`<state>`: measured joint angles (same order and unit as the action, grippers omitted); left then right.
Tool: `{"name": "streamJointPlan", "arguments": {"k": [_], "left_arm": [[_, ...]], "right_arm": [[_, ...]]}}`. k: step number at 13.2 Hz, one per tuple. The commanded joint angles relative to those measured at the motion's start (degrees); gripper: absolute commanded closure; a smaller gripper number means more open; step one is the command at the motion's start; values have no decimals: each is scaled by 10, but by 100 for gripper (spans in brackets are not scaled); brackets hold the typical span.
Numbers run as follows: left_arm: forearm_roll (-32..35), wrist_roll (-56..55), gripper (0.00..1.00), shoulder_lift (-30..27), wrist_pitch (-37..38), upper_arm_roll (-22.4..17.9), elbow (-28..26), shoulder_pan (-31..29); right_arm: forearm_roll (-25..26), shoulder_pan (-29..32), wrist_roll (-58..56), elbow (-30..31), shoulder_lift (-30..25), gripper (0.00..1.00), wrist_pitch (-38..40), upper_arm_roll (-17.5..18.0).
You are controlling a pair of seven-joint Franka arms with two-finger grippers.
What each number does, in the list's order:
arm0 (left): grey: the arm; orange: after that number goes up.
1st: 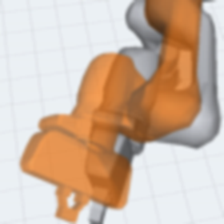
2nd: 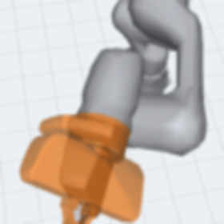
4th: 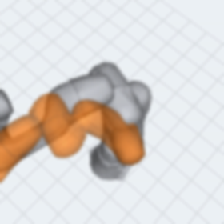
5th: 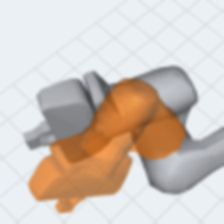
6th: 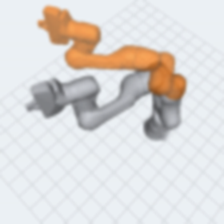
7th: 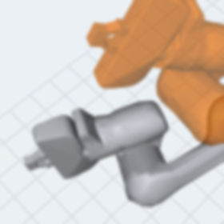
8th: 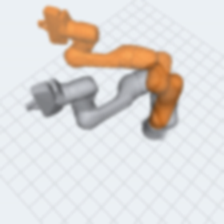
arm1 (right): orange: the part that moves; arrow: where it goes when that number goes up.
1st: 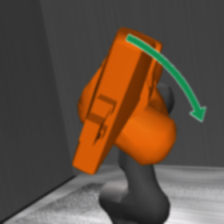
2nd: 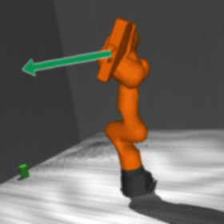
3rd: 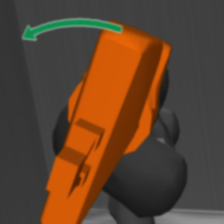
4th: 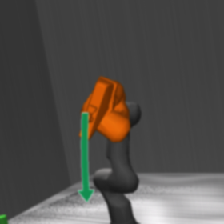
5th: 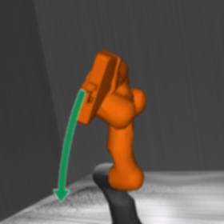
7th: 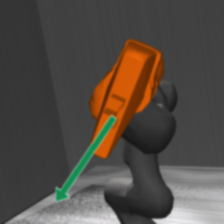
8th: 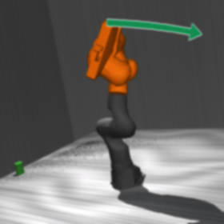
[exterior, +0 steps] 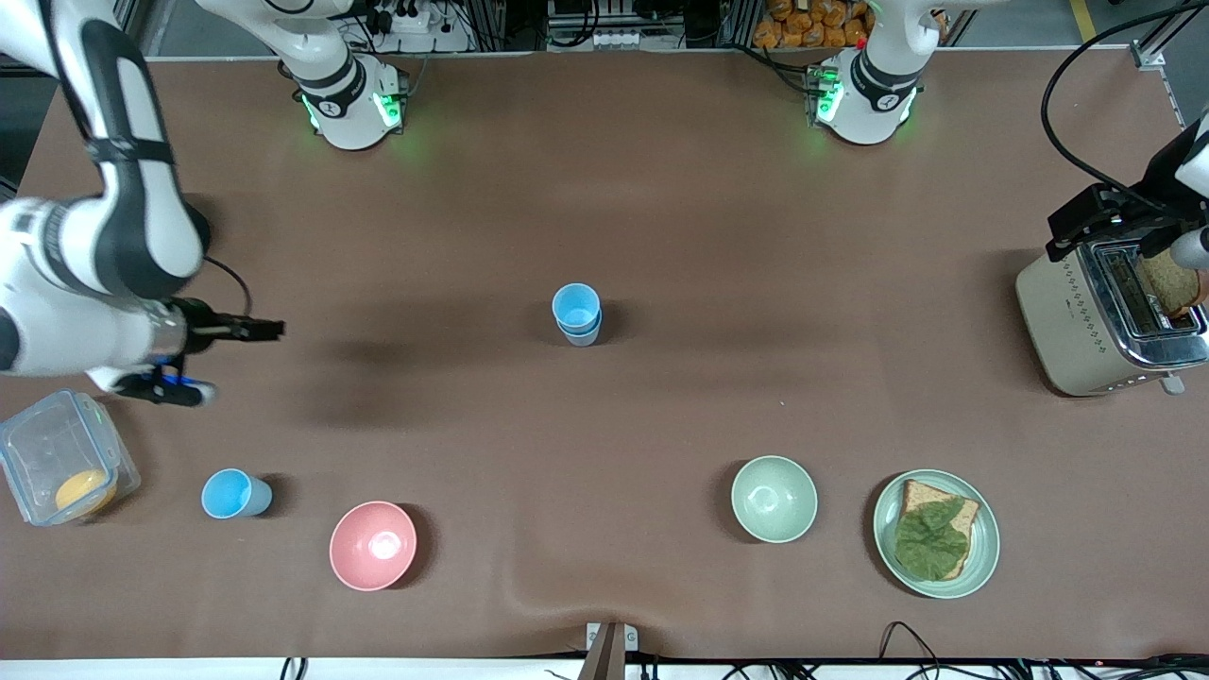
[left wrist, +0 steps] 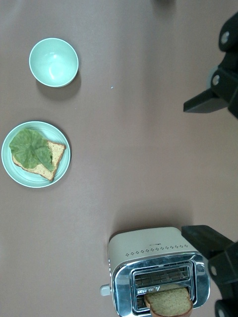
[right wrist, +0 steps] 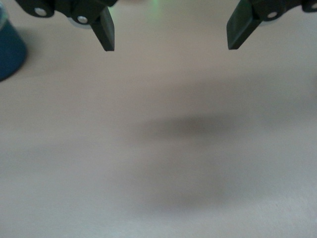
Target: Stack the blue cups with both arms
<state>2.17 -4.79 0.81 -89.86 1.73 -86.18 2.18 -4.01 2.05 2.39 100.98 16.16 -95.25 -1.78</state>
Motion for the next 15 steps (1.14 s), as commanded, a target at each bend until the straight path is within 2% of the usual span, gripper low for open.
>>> {"name": "streamJointPlan", "arguments": {"k": [1, 4, 6, 8, 10, 15], "left_arm": [[-9, -6, 0, -7, 9, 1, -1, -2], [-9, -6, 0, -8, 10, 1, -3, -2], [-9, -5, 0, -8, 10, 1, -3, -4], [-9, 3, 0, -8, 9, 1, 0, -5], [-10, 1, 0, -8, 10, -1, 1, -5], [-10, 0, 0, -6, 31, 3, 21, -1]], "right_arm": [[50, 5, -12, 58, -92, 0, -18, 14], [51, 51, -133, 48, -135, 0, -47, 14], [44, 71, -167, 8, -140, 0, -33, 14], [44, 70, -143, -51, -138, 0, 18, 15], [43, 68, -98, -83, -140, 0, 66, 19], [24, 54, -97, -83, -185, 0, 85, 21]]}}
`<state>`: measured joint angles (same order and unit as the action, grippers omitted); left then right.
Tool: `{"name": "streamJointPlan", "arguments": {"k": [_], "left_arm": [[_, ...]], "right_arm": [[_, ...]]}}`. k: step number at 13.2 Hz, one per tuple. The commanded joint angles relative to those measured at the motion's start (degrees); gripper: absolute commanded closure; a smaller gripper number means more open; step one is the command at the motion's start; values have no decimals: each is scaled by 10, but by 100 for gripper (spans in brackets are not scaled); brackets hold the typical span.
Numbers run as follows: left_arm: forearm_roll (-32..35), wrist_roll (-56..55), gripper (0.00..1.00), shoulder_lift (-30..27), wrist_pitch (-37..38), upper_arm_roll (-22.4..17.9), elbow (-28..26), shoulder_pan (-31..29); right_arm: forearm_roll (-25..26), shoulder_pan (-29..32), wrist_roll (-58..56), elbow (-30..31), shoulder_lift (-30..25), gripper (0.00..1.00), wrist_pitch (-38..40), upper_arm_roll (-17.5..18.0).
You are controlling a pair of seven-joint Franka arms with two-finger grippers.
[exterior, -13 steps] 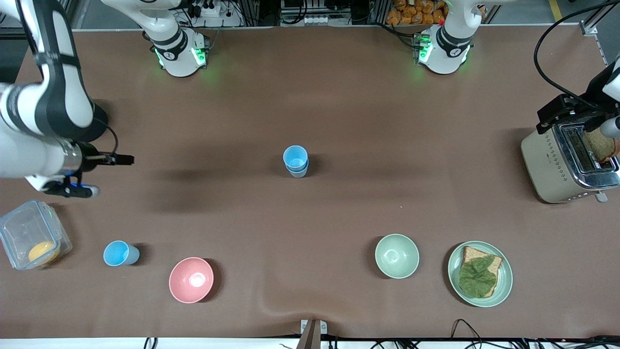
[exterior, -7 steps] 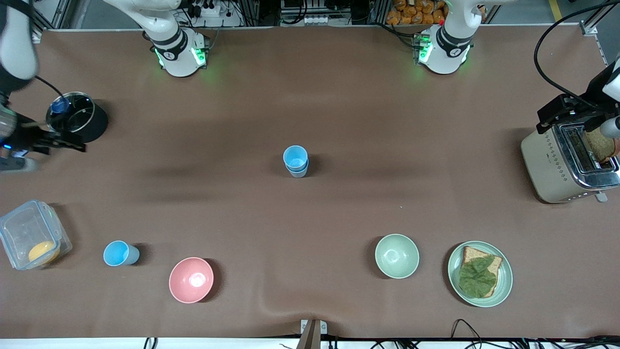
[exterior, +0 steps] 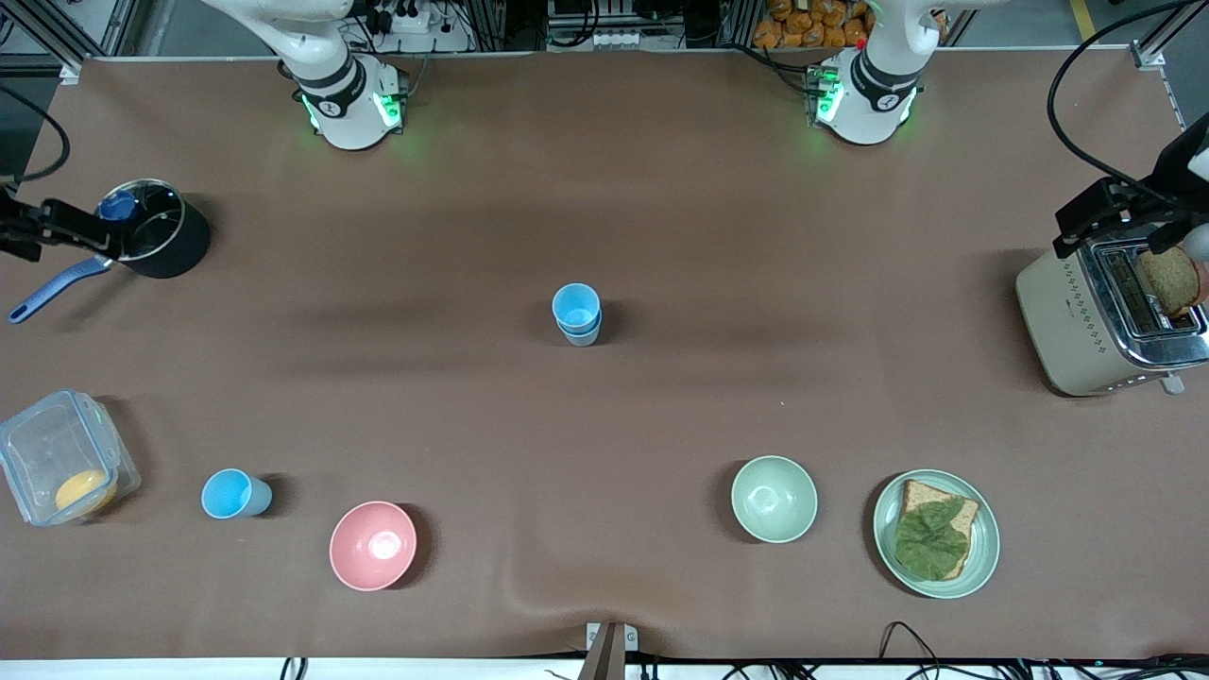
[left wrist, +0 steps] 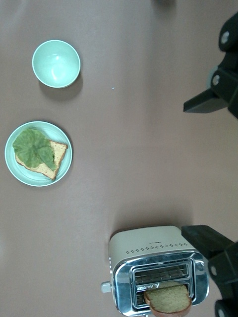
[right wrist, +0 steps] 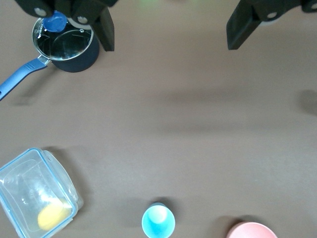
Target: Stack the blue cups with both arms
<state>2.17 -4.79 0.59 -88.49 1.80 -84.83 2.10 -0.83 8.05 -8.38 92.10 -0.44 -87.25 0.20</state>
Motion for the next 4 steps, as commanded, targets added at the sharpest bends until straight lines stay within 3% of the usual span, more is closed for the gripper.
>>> {"name": "streamJointPlan", "arguments": {"k": [1, 4], "left_arm": [[-11, 0, 0, -4, 17, 2, 7, 0], [-27, 1, 0, -5, 17, 1, 7, -2]], "right_arm": [[-7, -7, 12, 6, -20, 0, 4, 2], [-6, -8, 49, 6, -20, 0, 5, 2]]}}
